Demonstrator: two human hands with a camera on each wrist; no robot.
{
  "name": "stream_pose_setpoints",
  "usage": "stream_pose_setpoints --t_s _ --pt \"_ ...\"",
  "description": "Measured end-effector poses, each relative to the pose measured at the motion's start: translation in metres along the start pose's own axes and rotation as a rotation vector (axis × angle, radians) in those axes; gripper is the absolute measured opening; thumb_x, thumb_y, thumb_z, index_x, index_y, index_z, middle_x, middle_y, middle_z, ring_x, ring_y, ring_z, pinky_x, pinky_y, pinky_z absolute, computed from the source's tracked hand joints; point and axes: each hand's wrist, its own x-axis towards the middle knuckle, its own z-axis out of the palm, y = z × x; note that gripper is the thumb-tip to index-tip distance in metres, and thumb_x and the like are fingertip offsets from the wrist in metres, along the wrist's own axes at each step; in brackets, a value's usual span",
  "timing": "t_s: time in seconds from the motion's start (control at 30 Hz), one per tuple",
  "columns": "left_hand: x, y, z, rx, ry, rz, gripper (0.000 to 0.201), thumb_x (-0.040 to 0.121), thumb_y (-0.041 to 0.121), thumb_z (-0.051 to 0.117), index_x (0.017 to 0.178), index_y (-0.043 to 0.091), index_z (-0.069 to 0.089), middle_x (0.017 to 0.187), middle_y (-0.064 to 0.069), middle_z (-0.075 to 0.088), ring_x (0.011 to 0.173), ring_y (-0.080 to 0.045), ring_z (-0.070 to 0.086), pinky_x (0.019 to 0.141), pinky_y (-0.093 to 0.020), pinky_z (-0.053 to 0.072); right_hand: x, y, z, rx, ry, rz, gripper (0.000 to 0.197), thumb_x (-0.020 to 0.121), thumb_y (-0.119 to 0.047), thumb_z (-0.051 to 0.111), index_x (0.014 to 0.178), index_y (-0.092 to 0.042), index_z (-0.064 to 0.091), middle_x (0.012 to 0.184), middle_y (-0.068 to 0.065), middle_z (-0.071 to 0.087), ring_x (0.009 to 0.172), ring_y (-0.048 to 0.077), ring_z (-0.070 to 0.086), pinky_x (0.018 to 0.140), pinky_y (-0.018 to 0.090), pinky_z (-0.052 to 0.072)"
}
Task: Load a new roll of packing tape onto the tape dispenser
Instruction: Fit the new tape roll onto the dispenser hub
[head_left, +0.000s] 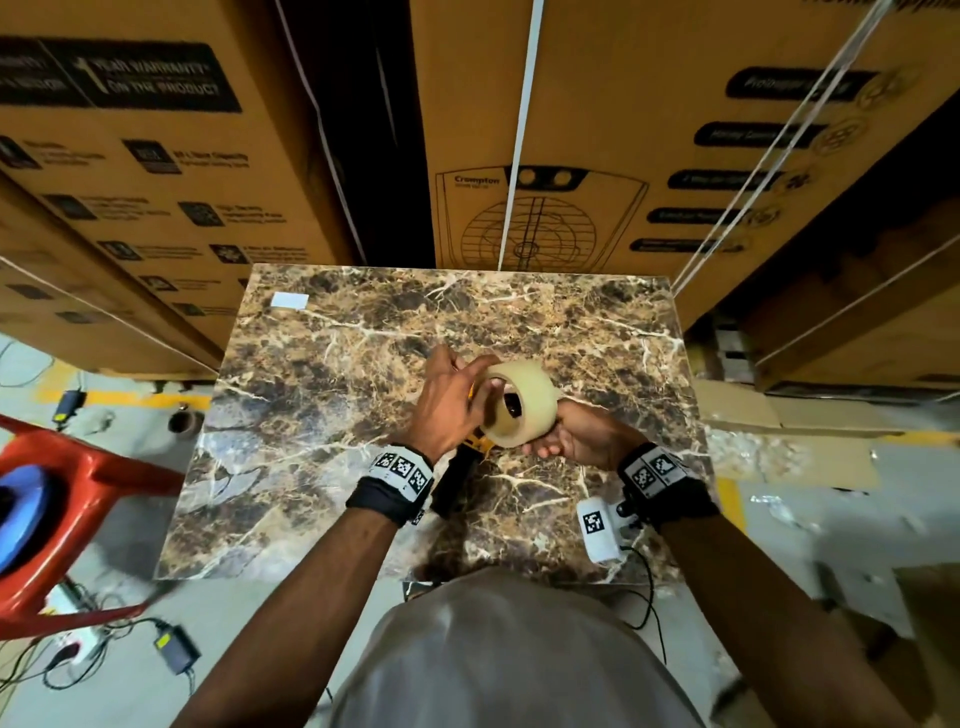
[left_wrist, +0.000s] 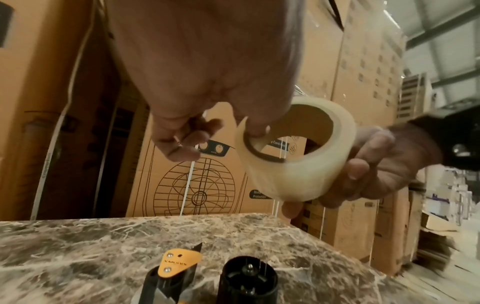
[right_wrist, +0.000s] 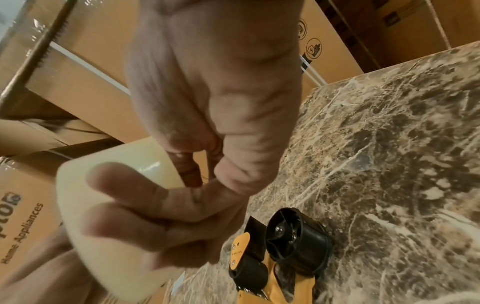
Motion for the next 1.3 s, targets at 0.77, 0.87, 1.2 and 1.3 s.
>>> stream_pose_setpoints --t_s 0.77,0.87,1.2,1.3 --pt "0.016 -0.016 0.031 -0.354 -0.163 -0.459 0.024 0.090 0.019 0.068 0.113 0.010 0.066 0.102 -0.010 0.075 0.081 -0.026 0.075 0.074 -0.044 0.064 0.023 0.017 0.013 -0.331 0.553 -0.462 0.046 0.093 0.002 0.064 0.138 -0.009 0.062 0.125 0.005 0.071 0.088 0.009 0.074 0.070 0.032 0.064" --pt "0.014 -0.004 0.026 -0.468 -0.202 -0.494 0.025 0.094 0.015 0.065 0.118 0.019 0.060 0.101 -0.007 0.074 0.081 -0.028 0.076 0.075 -0.043 0.064 0.021 0.011 0.015 -0.318 0.595 -0.489 0.045 0.096 -0.002 0.061 0.141 -0.011 0.059 0.107 -0.002 0.074 0.086 0.023 0.076 0.074 0.043 0.065" --pt "0.022 -0.004 0.015 -0.258 -0.288 -0.474 0.039 0.095 0.047 0.061 0.112 0.012 0.064 0.085 -0.005 0.076 0.069 -0.024 0.075 0.070 -0.044 0.063 0.041 0.011 0.005 -0.596 0.620 -0.381 0.045 0.092 -0.023 0.070 0.136 -0.026 0.060 0.129 0.002 0.064 0.120 0.025 0.059 0.103 0.050 0.054" --pt "0.023 -0.006 0.010 -0.242 -0.366 -0.384 0.029 0.099 0.038 0.060 0.115 0.014 0.061 0.085 -0.006 0.074 0.068 -0.025 0.074 0.064 -0.040 0.063 0.034 0.003 0.004 -0.608 0.500 -0.434 0.047 0.093 -0.015 0.068 0.139 -0.024 0.059 0.140 0.003 0.061 0.119 0.026 0.064 0.098 0.051 0.057"
